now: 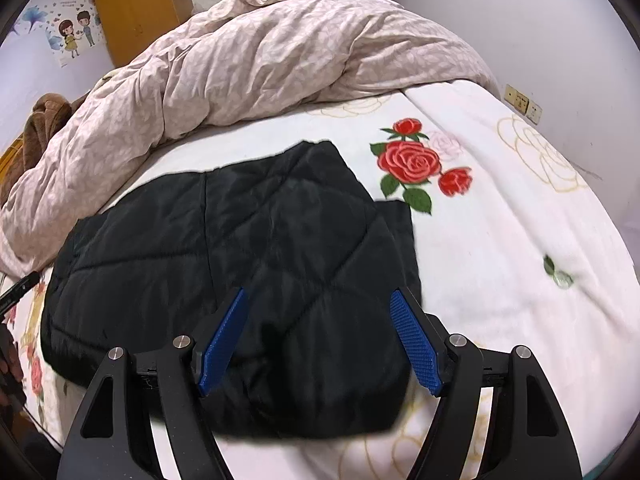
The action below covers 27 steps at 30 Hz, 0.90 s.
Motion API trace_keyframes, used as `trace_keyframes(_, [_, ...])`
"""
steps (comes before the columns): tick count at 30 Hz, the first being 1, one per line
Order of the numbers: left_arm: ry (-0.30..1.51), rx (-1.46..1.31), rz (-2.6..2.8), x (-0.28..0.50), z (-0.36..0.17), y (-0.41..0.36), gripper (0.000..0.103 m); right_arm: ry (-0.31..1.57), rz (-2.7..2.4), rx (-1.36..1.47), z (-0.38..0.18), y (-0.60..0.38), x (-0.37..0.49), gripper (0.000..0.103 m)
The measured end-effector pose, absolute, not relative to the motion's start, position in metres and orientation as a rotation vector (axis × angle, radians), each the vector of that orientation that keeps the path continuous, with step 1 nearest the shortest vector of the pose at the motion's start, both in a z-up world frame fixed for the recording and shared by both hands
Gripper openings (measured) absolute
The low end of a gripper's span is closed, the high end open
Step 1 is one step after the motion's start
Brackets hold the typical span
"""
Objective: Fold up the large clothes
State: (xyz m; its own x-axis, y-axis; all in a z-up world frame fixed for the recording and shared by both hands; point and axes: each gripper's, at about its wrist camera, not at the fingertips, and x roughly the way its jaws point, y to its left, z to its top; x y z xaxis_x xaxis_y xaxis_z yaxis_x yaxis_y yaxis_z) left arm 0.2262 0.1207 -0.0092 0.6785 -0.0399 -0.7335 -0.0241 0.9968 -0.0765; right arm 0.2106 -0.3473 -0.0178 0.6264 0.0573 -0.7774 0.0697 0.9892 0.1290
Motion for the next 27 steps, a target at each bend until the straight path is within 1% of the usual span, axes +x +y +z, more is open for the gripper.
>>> trace_keyframes(4, [0.861,-0.096,-0.006,0.222,-0.021,0.135,0.062,0.924,-0.018,0.171,-0.031,-0.357,0.204,0.073])
trace_keyframes(12, [0.939,-0.189,-0.033,0.237,-0.052,0.146,0.062,0.977,-0.018,0.254,-0.056,-0.378,0.220,0.073])
trace_keyframes(18, [0.975,-0.234,-0.080,0.255,-0.070,0.150,0.065,1.005,0.008,0.307,-0.072,-0.393,0.238,0.073])
trace_keyframes(20, [0.979,-0.231,-0.093,0.262,-0.073,0.149,0.068,1.015,0.020,0.322,-0.077,-0.397,0.245,0.074])
trace_keyframes(21, [0.982,-0.230,-0.099,0.266,-0.074,0.149,0.068,1.020,0.023,0.327,-0.079,-0.398,0.248,0.077])
trace_keyframes(22, [0.984,-0.234,-0.109,0.270,-0.076,0.149,0.069,1.024,0.028,0.332,-0.081,-0.400,0.252,0.077])
trace_keyframes(27, [0.997,-0.279,-0.132,0.286,-0.086,0.156,0.079,1.049,0.070,0.369,-0.090,-0.404,0.267,0.080])
